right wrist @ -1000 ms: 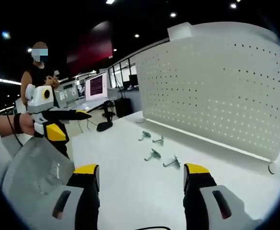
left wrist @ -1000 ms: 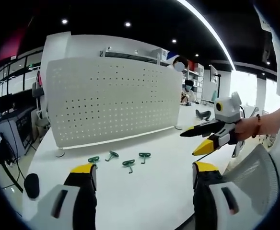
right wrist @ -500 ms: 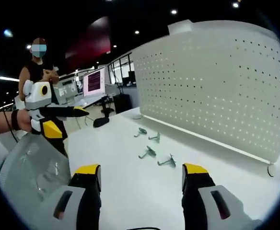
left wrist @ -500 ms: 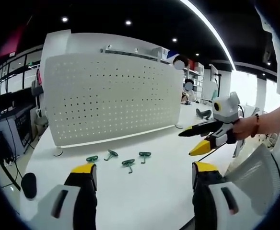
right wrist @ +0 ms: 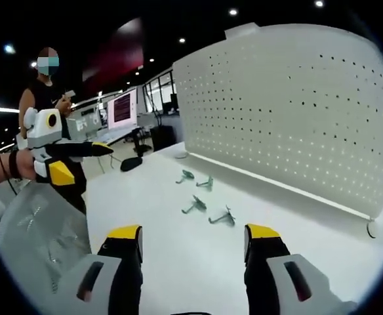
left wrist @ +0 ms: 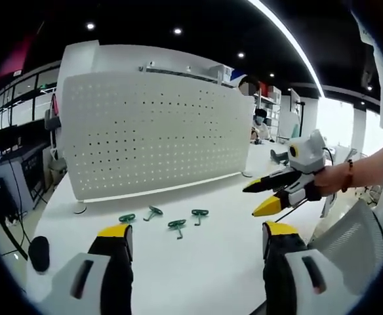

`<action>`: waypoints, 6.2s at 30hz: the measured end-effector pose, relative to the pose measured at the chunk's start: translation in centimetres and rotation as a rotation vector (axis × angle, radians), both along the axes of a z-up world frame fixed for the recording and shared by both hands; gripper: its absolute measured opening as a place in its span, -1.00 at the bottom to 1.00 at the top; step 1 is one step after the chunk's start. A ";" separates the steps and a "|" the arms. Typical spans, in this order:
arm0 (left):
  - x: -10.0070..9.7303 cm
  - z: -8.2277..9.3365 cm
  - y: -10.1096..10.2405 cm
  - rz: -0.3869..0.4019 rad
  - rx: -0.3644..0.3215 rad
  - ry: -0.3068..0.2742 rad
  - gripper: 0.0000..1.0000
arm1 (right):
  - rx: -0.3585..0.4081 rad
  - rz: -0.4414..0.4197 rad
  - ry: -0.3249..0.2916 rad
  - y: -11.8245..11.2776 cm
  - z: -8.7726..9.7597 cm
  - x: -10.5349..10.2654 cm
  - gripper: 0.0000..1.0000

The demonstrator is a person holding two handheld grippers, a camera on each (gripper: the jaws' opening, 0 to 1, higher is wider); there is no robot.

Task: Insert the hook assembly into the mounting plate slot until the hook locks in place.

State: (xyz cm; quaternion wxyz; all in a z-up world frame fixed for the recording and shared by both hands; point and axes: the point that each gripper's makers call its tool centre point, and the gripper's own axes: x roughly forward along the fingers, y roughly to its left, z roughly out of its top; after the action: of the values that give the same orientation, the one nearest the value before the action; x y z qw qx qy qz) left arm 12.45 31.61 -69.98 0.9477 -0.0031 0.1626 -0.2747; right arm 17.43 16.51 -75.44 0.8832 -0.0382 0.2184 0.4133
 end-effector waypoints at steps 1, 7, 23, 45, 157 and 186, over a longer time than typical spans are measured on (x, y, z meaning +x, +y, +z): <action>0.0 0.0 0.0 0.000 -0.001 -0.001 0.66 | -0.006 0.007 0.002 0.1 -0.1 0.0 0.21; -0.2 -0.5 -0.3 -0.016 0.013 0.017 0.66 | -0.011 0.008 0.001 0.5 -0.6 0.7 0.09; -0.2 -0.8 -0.8 -0.005 0.016 0.022 0.63 | -0.036 0.000 0.029 1.2 -2.8 2.6 -0.24; -0.2 -1.3 -0.8 -0.006 0.011 0.029 0.61 | -0.087 0.007 0.043 2.1 -4.7 5.0 -0.56; 0.3 -1.3 -1.0 0.001 -0.020 0.045 0.37 | -0.281 -0.024 -0.117 2.3 -3.6 8.8 -1.00; 1.5 2.4 -2.0 0.099 -0.341 0.029 0.19 | -0.152 -0.044 -0.253 4.0 5.4 5.3 -1.00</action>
State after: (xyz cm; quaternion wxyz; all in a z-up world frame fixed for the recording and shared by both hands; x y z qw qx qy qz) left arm 13.92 29.63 -67.57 0.9434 -0.1759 0.1267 -0.2511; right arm 22.72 20.55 -70.06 0.9070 -0.1520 0.1370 0.3681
